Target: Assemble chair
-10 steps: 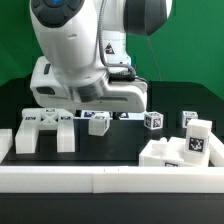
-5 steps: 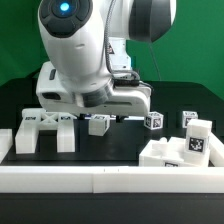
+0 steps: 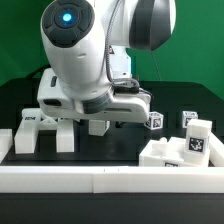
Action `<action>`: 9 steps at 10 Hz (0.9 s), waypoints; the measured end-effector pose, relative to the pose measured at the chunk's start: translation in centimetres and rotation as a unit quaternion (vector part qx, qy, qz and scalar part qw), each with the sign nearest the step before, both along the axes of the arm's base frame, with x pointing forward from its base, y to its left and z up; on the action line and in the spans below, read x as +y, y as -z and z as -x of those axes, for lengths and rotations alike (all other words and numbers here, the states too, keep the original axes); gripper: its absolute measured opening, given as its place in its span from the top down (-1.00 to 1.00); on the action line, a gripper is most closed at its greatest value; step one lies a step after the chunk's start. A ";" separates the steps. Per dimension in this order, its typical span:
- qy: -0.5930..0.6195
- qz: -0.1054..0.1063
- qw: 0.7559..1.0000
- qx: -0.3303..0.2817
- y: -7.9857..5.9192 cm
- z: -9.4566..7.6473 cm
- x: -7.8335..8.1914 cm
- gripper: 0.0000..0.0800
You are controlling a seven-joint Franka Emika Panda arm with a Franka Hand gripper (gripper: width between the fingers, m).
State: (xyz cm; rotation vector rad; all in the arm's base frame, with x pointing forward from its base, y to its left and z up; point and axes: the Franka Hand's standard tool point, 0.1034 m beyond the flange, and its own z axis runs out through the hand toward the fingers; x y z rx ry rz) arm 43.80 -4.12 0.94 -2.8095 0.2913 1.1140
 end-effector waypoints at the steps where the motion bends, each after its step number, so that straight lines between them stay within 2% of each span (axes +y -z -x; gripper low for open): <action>1: 0.000 0.000 1.000 0.001 0.0 0.0 0.0 -0.56; 3: 0.000 0.000 1.000 0.001 0.1 0.1 0.0 0.29; 7: 0.000 0.000 1.000 -0.003 -0.2 -0.6 0.0 0.28; 8: 0.006 0.005 1.000 0.000 -0.9 -1.2 0.4 0.28; 9: 0.011 0.009 1.000 0.002 -2.4 -2.5 1.2 0.28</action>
Offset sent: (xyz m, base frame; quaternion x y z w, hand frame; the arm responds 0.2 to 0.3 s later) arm -0.0007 -0.0028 -0.0003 -0.0031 -0.0019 -0.0034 1.0000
